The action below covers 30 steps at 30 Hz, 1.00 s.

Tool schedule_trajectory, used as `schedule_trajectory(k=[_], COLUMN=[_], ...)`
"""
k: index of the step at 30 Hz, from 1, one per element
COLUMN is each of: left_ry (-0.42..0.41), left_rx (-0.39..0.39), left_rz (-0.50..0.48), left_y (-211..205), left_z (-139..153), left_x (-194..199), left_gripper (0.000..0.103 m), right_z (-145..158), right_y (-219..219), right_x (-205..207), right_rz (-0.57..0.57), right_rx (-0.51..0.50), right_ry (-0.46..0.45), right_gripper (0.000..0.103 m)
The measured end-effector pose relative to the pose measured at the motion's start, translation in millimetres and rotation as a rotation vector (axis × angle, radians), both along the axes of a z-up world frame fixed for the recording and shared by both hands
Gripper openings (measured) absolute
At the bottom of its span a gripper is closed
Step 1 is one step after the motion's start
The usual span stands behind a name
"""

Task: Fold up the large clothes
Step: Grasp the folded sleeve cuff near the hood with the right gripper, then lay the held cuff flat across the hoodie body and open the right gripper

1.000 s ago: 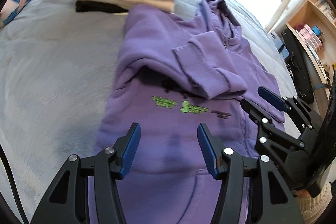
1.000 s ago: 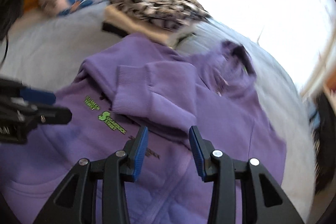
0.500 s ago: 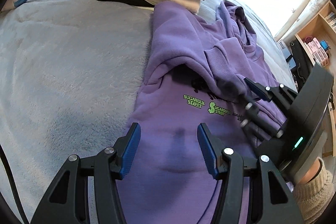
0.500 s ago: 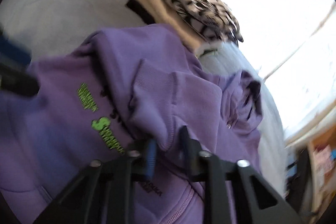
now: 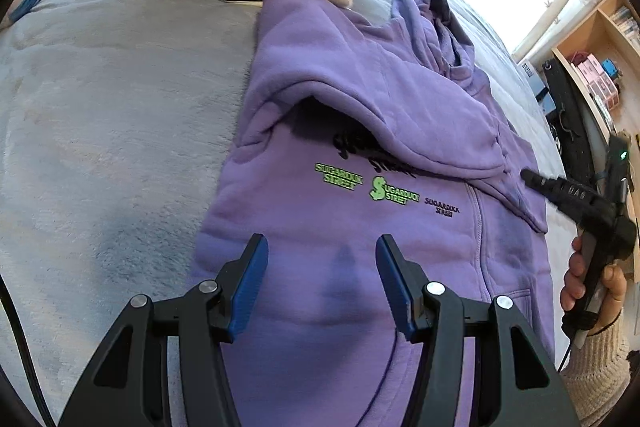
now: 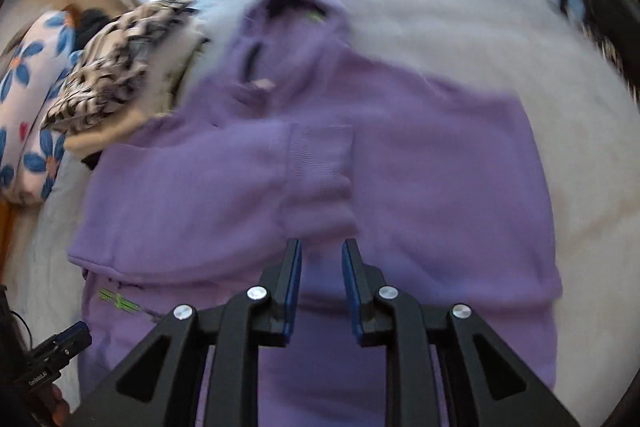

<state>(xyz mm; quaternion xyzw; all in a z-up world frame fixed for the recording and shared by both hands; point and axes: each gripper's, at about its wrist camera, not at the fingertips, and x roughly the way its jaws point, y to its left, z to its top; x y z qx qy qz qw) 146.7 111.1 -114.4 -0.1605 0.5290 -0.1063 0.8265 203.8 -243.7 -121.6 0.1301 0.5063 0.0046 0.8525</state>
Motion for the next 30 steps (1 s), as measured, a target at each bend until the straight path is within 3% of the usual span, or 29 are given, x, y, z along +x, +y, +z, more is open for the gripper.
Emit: schedule_trajectory(k=[3,5,10,14,21,22,23,25,27,30], left_ry=[-0.011,-0.017,-0.046,-0.105,-0.112,-0.106,-0.098,-0.075,-0.065,-0.060], left_rx=[0.009,0.021,0.059,0.165,0.222,0.241,0.253,0.278,0.283,0.277], left_rz=[-0.009,-0.008,0.003,0.038,0.133,0.139,0.140,0.146,0.141,0.127], left_y=[-3.5,-4.7,-2.0,3.7,19.2,18.2,17.3,14.5,9.9,5.0], left_z=[2.9,5.2,14.0,24.8,31.4,29.4,27.0,19.7,14.4,7.3], left_x=[1.9,4.7,17.8,37.7,87.8,95.5,101.9,111.2,115.6,116.0], left_gripper=[0.055,0.055,0.055,0.055,0.055,0.055,0.055,0.055,0.055,0.055], right_z=[-10.2,-9.9,-14.0,-23.4,-33.4,-31.3,-28.0,-18.9,-0.6,12.2], right_y=[-29.8,-39.4,-48.2,-37.5,-12.9,-8.5,-2.8,3.1,3.2,-14.6], right_x=[-4.4,-0.2,29.1,61.3,90.6,91.1,90.9,88.5,82.6,77.3], right_rz=[-0.051,-0.076,-0.082,-0.056,0.026,0.049,0.089,0.113,0.104,0.006], right_rx=[0.114,0.152,0.243,0.246,0.176,0.143,0.124,0.073,0.023,-0.037], right_ry=[0.013,-0.005,-0.021,-0.003,0.000,-0.003,-0.012,-0.030,-0.103,-0.163], right_gripper=[0.027,0.040,0.043,0.043,0.047,0.037,0.009,0.009,0.009,0.009])
